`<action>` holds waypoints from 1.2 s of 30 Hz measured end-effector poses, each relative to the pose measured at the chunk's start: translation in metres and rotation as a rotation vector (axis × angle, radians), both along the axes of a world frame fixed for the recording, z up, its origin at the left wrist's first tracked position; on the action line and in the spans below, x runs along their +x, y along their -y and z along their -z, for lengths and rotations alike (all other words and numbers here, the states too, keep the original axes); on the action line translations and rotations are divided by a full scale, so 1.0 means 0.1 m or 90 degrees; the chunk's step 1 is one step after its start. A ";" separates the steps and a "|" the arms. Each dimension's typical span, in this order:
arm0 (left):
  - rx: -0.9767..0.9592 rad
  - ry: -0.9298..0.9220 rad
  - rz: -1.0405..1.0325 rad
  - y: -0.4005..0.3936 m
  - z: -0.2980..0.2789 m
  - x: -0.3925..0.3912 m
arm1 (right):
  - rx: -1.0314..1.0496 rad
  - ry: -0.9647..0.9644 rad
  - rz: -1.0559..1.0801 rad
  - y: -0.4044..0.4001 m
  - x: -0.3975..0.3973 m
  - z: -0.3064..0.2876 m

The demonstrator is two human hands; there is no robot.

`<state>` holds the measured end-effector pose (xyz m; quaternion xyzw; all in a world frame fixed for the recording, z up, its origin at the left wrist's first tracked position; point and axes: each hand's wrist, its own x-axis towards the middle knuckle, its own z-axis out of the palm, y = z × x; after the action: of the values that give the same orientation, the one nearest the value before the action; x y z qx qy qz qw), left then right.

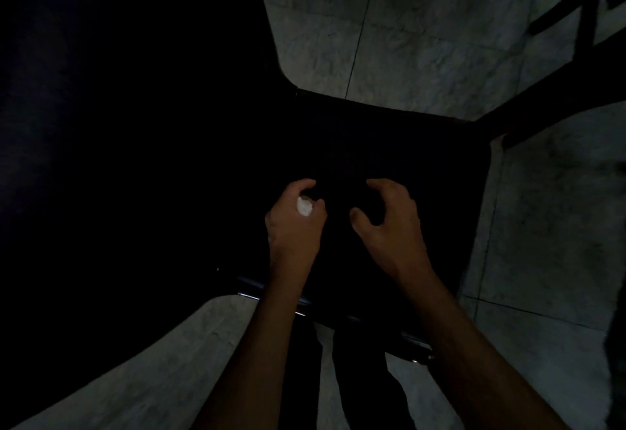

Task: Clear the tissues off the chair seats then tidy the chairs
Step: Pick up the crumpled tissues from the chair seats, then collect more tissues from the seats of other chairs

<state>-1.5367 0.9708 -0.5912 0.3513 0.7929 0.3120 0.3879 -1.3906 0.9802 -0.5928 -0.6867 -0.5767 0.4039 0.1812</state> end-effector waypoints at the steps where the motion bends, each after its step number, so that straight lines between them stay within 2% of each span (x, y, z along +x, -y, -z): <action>1: 0.010 -0.028 0.023 -0.01 -0.07 -0.01 | 0.013 0.028 -0.018 -0.03 0.01 -0.07; 5: 0.057 -0.135 0.106 -0.06 -0.41 -0.04 | 0.061 0.123 -0.072 -0.13 0.02 -0.46; 12: 0.172 -0.211 0.177 -0.16 -1.49 -0.12 | 0.142 0.192 -0.096 -0.29 0.06 -1.56; 18: 0.272 -0.275 0.191 -0.25 -2.61 -0.16 | 0.253 0.207 -0.122 -0.41 0.03 -2.67; 26: 0.358 -0.368 0.186 -0.29 -3.87 -0.21 | 0.376 0.274 -0.161 -0.39 -0.09 -3.83; 36: 0.386 -0.461 0.156 -0.17 -4.63 -0.68 | 0.430 0.258 -0.187 -0.46 -0.33 -4.67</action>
<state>-1.6050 0.9880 -0.1283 0.6251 0.7033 0.3387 0.0012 -1.4234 1.0258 -0.1255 -0.5645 -0.7925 0.0705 0.2197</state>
